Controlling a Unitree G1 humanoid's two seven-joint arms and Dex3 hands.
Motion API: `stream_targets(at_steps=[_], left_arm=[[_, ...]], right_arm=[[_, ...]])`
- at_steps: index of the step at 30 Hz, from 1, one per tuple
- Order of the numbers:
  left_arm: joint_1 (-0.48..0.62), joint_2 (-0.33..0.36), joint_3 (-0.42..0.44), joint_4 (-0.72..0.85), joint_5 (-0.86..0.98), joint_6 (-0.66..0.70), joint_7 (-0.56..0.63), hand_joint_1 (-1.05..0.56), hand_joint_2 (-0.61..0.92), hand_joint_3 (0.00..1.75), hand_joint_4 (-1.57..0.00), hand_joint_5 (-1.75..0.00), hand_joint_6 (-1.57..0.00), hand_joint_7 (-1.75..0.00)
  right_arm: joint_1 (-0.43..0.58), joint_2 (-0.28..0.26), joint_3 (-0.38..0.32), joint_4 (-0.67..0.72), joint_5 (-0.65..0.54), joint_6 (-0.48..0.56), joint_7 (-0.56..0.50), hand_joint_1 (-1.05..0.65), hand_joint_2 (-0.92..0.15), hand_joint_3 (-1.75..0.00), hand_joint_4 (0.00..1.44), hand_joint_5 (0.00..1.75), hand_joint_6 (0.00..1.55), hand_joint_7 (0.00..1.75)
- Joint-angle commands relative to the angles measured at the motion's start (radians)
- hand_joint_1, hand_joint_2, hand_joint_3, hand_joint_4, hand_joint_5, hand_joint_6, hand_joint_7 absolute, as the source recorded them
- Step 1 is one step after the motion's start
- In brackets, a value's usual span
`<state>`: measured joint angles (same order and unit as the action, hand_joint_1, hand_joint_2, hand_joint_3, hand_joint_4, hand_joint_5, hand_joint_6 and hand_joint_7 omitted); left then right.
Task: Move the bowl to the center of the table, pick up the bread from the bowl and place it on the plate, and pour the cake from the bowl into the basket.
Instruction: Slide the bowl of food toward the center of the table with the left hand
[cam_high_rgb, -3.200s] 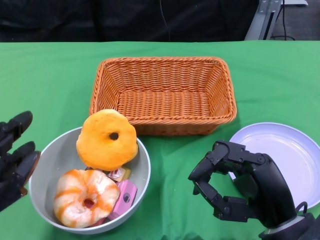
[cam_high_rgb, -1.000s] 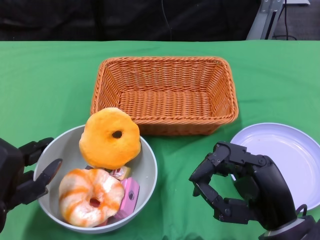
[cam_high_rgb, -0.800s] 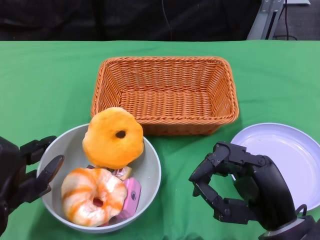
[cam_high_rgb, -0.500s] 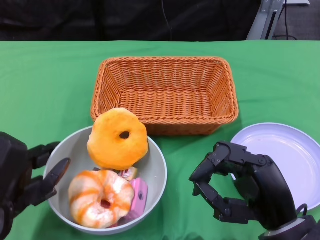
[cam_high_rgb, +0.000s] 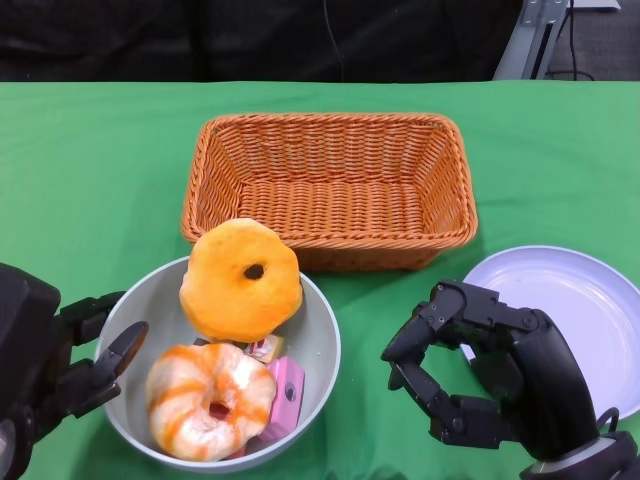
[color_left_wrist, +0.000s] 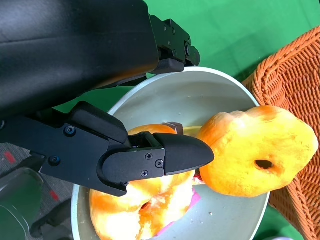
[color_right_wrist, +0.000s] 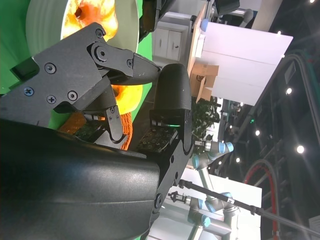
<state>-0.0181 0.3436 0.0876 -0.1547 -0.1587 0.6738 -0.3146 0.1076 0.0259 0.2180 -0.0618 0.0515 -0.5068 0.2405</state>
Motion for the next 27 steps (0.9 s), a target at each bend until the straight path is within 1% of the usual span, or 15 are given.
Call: stream_targets(at_steps=[1, 3, 7, 10, 17, 27], left_arm=[[0.007, -0.002, -0.008, -0.006, -0.007, 0.012, -0.004, -0.81, 0.92, 0.62, -0.20, 0.00, -0.15, 0.00], [0.007, -0.004, -0.010, -0.006, -0.005, 0.014, -0.004, -0.81, 0.92, 0.61, -0.19, 0.00, -0.15, 0.00], [0.010, -0.046, -0.006, -0.012, -0.009, 0.035, 0.029, -0.80, 0.92, 0.58, -0.18, 0.00, -0.15, 0.00], [0.005, -0.070, -0.011, -0.028, 0.001, 0.065, 0.058, -0.80, 0.92, 0.58, -0.18, 0.00, -0.15, 0.00], [-0.002, -0.111, -0.024, -0.037, 0.003, 0.102, 0.101, -0.81, 0.92, 0.58, -0.16, 0.00, -0.13, 0.00], [0.006, -0.135, -0.044, -0.031, 0.009, 0.083, 0.112, -0.81, 0.92, 0.60, -0.14, 0.00, -0.11, 0.00]], right_arm=[[0.011, -0.001, -0.001, -0.028, -0.006, 0.005, -0.014, -0.34, -0.51, -0.90, 0.83, 1.47, 0.79, 1.19], [0.012, -0.002, 0.000, -0.031, -0.007, 0.008, -0.017, -0.34, -0.51, -0.90, 0.83, 1.48, 0.79, 1.19], [0.013, -0.004, -0.001, -0.030, -0.015, -0.009, -0.021, -0.35, -0.52, -0.89, 0.82, 1.48, 0.79, 1.19], [0.011, -0.007, -0.004, -0.028, -0.025, -0.016, -0.024, -0.36, -0.55, -0.84, 0.81, 1.50, 0.78, 1.21], [0.017, -0.005, -0.004, -0.039, -0.020, -0.007, -0.025, -0.35, -0.55, -0.84, 0.80, 1.51, 0.77, 1.22], [0.021, -0.007, -0.005, -0.050, -0.016, 0.000, -0.023, -0.34, -0.56, -0.82, 0.79, 1.51, 0.76, 1.23]])
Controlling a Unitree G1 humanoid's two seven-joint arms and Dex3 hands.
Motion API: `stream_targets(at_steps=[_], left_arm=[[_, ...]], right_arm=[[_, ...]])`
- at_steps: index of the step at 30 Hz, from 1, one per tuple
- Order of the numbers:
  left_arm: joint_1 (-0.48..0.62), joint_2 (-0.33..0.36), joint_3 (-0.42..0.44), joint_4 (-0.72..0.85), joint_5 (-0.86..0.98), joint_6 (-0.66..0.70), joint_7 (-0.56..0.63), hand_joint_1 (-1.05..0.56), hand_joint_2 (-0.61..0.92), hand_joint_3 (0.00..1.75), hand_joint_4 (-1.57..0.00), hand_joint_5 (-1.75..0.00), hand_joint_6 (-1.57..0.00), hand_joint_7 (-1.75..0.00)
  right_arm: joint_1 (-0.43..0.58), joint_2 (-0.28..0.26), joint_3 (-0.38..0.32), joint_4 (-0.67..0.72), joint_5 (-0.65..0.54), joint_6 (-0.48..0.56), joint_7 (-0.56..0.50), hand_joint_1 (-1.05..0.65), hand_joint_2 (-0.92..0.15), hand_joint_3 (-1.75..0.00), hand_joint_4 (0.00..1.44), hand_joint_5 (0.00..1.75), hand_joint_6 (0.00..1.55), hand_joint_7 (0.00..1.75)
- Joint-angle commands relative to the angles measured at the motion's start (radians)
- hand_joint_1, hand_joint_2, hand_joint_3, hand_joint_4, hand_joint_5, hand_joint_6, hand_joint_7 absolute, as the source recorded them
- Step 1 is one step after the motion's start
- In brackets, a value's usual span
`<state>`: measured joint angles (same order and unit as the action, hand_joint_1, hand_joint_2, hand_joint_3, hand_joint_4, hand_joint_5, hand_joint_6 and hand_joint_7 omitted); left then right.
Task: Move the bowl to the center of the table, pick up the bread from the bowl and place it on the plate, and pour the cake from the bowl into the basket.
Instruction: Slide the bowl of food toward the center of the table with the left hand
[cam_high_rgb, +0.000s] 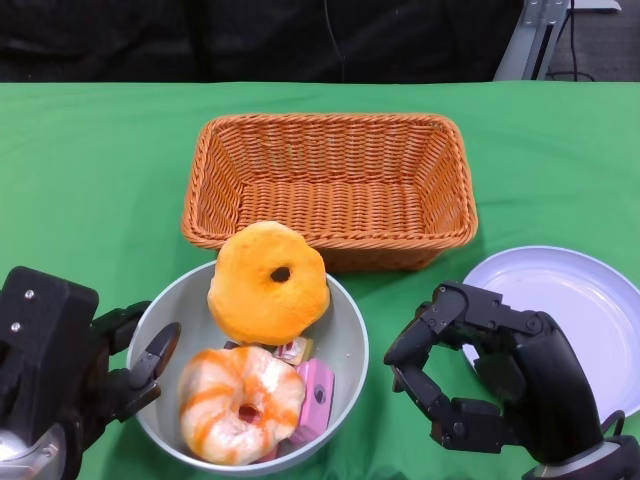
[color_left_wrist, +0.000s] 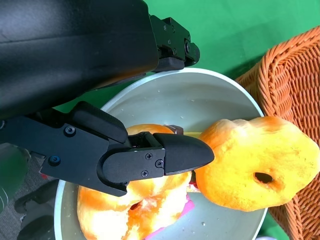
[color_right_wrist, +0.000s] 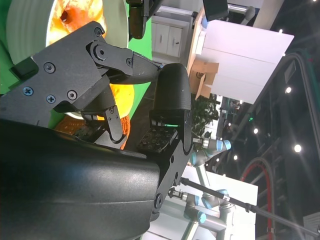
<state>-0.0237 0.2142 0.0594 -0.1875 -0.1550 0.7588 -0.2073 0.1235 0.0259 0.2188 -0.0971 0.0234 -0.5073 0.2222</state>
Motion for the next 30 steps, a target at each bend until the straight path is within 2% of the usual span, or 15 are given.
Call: stream_targets(at_steps=[1, 8, 21, 30], left_arm=[[0.013, -0.006, -0.017, 0.002, 0.004, -0.007, 0.003, -0.81, 0.92, 0.60, -0.15, 0.00, -0.10, 0.00], [0.026, -0.002, -0.028, -0.008, -0.010, -0.046, -0.025, -0.81, 0.92, 0.61, -0.13, 0.00, -0.07, 0.00], [0.034, -0.014, -0.049, -0.011, -0.009, -0.070, -0.023, -0.81, 0.92, 0.60, -0.14, -0.01, -0.10, -0.01], [0.033, -0.006, -0.060, 0.001, -0.008, -0.095, -0.032, -0.82, 0.92, 0.61, -0.15, -0.01, -0.10, -0.01]], right_arm=[[0.005, -0.008, -0.006, -0.016, 0.012, 0.004, -0.005, -0.34, -0.56, -0.82, 0.79, 1.51, 0.76, 1.23], [0.007, -0.008, -0.007, -0.017, 0.014, 0.009, -0.004, -0.35, -0.56, -0.82, 0.79, 1.51, 0.76, 1.23], [0.006, -0.012, -0.009, -0.024, 0.011, 0.010, -0.002, -0.34, -0.53, -0.87, 0.81, 1.49, 0.77, 1.24], [-0.007, -0.014, -0.026, -0.023, 0.004, 0.010, -0.012, -0.31, -0.57, -0.82, 0.79, 1.51, 0.77, 1.23]])
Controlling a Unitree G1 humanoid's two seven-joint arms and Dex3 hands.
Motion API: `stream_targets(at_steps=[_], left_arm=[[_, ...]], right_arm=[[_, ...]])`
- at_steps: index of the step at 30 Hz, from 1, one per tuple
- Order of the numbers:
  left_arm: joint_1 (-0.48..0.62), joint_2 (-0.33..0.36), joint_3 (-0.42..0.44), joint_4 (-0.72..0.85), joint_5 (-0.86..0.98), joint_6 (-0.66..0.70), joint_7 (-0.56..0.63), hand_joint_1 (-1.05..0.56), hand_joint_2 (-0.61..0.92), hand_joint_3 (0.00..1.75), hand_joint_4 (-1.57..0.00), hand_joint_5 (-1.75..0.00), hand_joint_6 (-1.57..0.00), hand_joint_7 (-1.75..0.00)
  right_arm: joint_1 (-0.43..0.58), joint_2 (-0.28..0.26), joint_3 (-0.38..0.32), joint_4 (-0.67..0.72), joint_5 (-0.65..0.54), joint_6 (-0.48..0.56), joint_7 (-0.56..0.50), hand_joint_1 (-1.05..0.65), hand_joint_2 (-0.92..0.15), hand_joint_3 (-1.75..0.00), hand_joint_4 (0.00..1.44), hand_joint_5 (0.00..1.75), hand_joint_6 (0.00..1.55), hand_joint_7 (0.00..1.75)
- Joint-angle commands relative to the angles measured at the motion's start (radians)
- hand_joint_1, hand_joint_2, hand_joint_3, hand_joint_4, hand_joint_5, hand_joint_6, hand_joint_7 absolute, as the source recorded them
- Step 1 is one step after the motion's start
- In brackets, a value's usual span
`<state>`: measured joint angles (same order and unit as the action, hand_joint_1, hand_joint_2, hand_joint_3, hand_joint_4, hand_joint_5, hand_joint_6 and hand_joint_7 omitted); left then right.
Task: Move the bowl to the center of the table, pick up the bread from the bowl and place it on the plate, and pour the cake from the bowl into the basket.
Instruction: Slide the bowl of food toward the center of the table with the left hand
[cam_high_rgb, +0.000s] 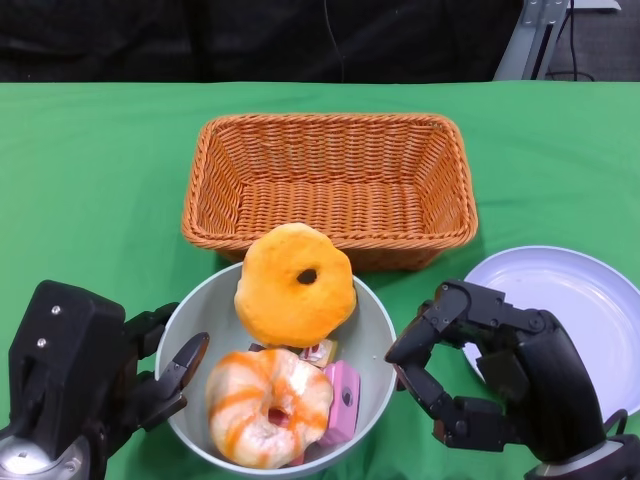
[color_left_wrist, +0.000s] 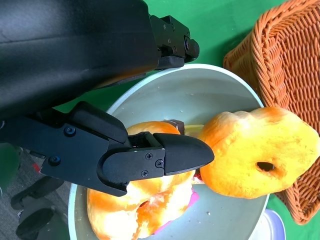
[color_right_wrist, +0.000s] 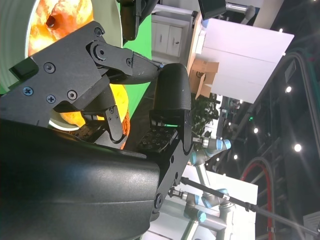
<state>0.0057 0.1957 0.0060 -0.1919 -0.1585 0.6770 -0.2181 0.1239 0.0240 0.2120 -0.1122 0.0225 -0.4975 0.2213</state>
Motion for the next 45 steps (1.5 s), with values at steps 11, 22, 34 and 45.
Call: stream_targets(at_steps=[11, 22, 34, 45], left_arm=[[0.004, 0.013, -0.017, 0.003, -0.003, -0.020, -0.034, -0.81, 0.92, 0.62, -0.15, -0.01, -0.11, -0.01], [0.005, -0.001, -0.028, 0.001, -0.011, -0.023, -0.042, -0.82, 0.92, 0.61, -0.16, -0.01, -0.11, -0.01], [0.010, -0.020, -0.028, 0.011, -0.016, -0.065, -0.051, -0.82, 0.92, 0.60, -0.17, -0.01, -0.09, -0.01], [0.027, -0.047, -0.034, 0.029, -0.039, -0.144, -0.060, -0.85, 0.92, 0.58, -0.19, -0.02, -0.11, -0.01]], right_arm=[[-0.050, -0.016, -0.073, -0.004, 0.043, 0.021, -0.016, -0.29, -0.65, -0.66, 0.77, 1.43, 0.76, 1.17], [-0.061, -0.013, -0.086, -0.004, 0.011, 0.017, -0.046, -0.35, -0.71, -0.54, 0.74, 1.52, 0.73, 1.24], [-0.059, -0.011, -0.082, -0.005, 0.010, 0.019, -0.047, -0.33, -0.70, -0.56, 0.76, 1.49, 0.73, 1.25], [-0.054, -0.006, -0.083, -0.007, 0.001, 0.012, -0.056, -0.34, -0.69, -0.57, 0.76, 1.47, 0.75, 1.23]])
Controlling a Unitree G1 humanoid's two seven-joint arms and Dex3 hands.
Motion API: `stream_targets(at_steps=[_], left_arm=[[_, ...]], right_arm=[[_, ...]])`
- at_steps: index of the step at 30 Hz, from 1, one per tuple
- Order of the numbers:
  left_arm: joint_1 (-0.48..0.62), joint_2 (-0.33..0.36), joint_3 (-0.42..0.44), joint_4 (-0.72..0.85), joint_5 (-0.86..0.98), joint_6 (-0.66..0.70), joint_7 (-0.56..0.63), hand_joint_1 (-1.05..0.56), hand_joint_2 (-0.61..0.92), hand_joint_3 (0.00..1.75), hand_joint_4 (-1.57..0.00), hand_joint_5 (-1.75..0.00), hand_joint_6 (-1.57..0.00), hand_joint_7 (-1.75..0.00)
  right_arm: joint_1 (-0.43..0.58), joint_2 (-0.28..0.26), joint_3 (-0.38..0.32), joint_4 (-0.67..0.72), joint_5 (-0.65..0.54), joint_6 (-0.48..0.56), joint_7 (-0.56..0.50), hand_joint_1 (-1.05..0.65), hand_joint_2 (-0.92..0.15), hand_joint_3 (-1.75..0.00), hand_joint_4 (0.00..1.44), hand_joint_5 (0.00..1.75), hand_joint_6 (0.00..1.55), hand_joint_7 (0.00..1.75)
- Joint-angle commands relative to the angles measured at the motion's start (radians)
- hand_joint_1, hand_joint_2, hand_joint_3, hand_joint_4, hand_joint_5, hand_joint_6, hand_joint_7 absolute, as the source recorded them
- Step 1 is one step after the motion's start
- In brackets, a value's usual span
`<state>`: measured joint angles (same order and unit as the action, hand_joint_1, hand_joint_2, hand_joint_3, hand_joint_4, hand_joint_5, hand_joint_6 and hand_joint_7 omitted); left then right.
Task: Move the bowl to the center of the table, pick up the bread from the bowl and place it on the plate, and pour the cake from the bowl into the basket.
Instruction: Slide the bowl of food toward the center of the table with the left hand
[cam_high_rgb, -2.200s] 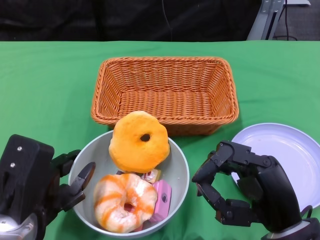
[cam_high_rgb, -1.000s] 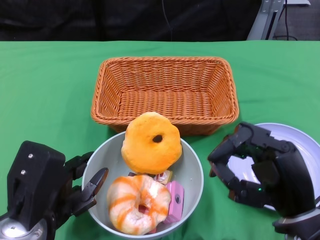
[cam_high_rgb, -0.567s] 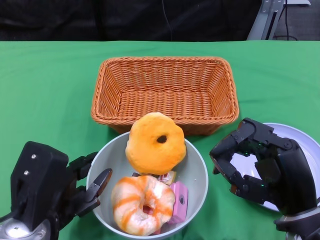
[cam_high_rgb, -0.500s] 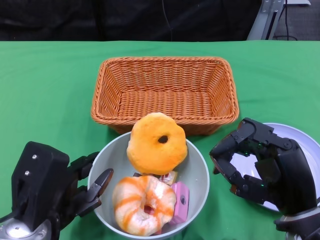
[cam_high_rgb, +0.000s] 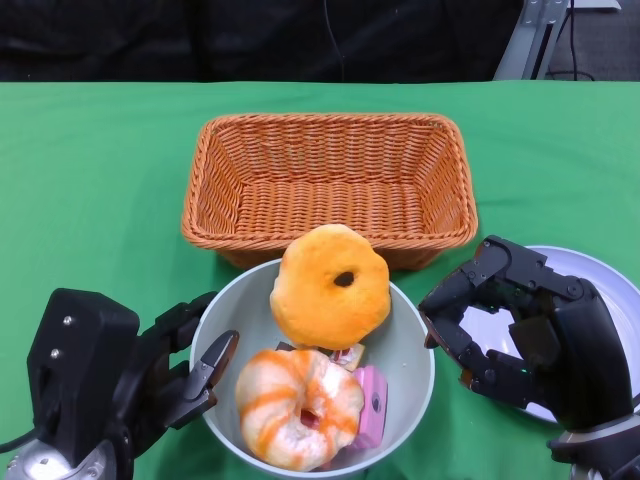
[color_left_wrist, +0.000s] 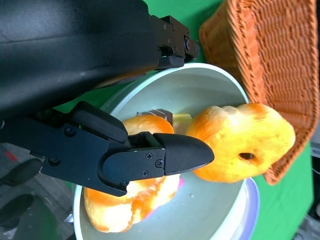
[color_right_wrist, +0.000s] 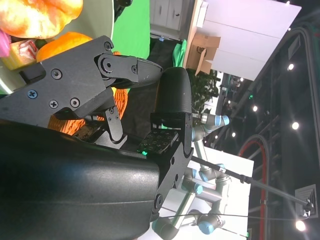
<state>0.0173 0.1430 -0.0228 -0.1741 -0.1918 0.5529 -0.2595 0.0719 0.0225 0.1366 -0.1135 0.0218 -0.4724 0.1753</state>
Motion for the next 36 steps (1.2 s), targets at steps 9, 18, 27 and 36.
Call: stream_targets(at_steps=[9, 18, 27, 36], left_arm=[[0.021, -0.005, -0.012, 0.032, -0.017, -0.050, -0.031, -0.82, 0.92, 0.58, -0.17, -0.01, -0.12, -0.01], [0.017, 0.004, -0.014, 0.036, 0.004, -0.056, -0.014, -0.83, 0.92, 0.58, -0.16, 0.00, -0.11, 0.00], [0.039, -0.005, -0.042, 0.040, 0.163, -0.254, 0.098, -0.81, 0.92, 0.54, -0.26, -0.04, -0.20, -0.03], [0.044, -0.001, 0.000, 0.028, 0.217, -0.392, 0.149, -0.84, 0.92, 0.48, -0.37, -0.08, -0.25, -0.04]], right_arm=[[-0.008, -0.005, -0.008, 0.005, 0.002, -0.025, -0.008, -0.34, -0.70, -0.57, 0.76, 1.49, 0.75, 1.23], [-0.001, -0.006, -0.001, 0.003, 0.012, -0.021, -0.001, -0.32, -0.69, -0.56, 0.76, 1.48, 0.75, 1.22], [0.001, -0.005, 0.001, 0.010, 0.019, -0.022, 0.008, -0.30, -0.70, -0.55, 0.76, 1.46, 0.75, 1.21], [-0.006, -0.007, -0.002, 0.027, 0.025, -0.033, 0.015, -0.32, -0.71, -0.55, 0.75, 1.46, 0.74, 1.20]])
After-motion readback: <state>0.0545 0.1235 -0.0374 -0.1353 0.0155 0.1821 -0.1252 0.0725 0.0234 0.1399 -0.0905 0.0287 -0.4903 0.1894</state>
